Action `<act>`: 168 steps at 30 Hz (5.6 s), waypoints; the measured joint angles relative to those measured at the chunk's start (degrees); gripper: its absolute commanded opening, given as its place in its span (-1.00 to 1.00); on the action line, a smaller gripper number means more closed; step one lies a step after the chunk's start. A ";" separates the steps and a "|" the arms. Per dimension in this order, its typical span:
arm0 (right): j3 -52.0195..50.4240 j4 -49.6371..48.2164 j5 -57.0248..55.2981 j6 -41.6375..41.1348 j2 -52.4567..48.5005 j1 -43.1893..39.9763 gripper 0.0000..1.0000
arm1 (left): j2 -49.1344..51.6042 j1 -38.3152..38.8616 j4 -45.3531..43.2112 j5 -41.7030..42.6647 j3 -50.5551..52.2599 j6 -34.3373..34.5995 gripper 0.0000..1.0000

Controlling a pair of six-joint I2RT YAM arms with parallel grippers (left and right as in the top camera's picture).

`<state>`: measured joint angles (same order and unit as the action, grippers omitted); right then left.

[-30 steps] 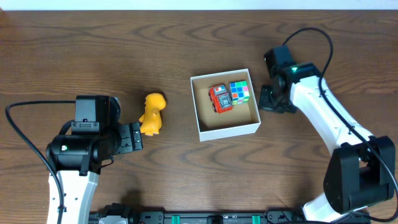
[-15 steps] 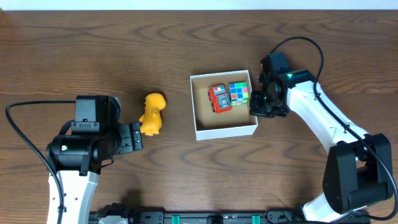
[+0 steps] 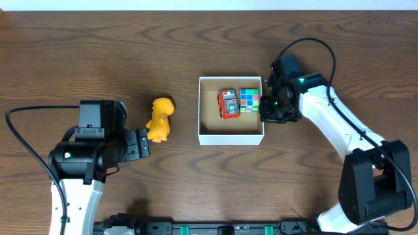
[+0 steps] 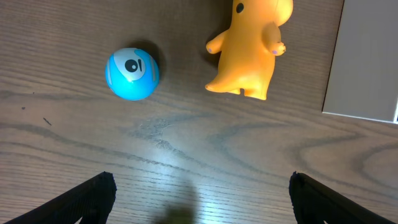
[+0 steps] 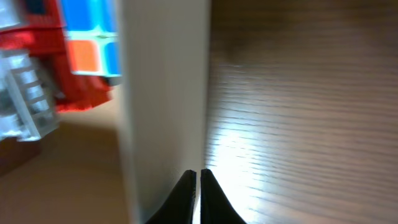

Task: Pack container
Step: 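Press the right gripper against the box's right wall to nudge it left, then move the right gripper down-right to above the orange wheel toy, then lower the right gripper and grasp the orange wheel toy, then carry the orange wheel left and lower it into the box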

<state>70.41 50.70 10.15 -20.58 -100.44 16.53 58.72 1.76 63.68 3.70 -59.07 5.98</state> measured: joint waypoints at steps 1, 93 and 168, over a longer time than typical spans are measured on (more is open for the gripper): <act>0.02 1.03 -1.49 -0.66 0.13 -0.50 -0.74 | 0.00 0.00 0.00 0.00 0.00 0.00 0.84; -24.20 -11.10 -12.55 -13.09 8.04 -49.48 -0.18 | 0.00 0.00 0.24 0.00 0.00 0.00 0.84; 21.38 -8.79 -8.24 3.67 -15.28 19.47 -0.12 | 0.00 0.00 0.35 0.00 0.00 0.04 0.84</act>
<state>91.79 41.91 1.91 -16.91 -115.72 36.01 58.72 1.76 64.03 3.70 -59.07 6.02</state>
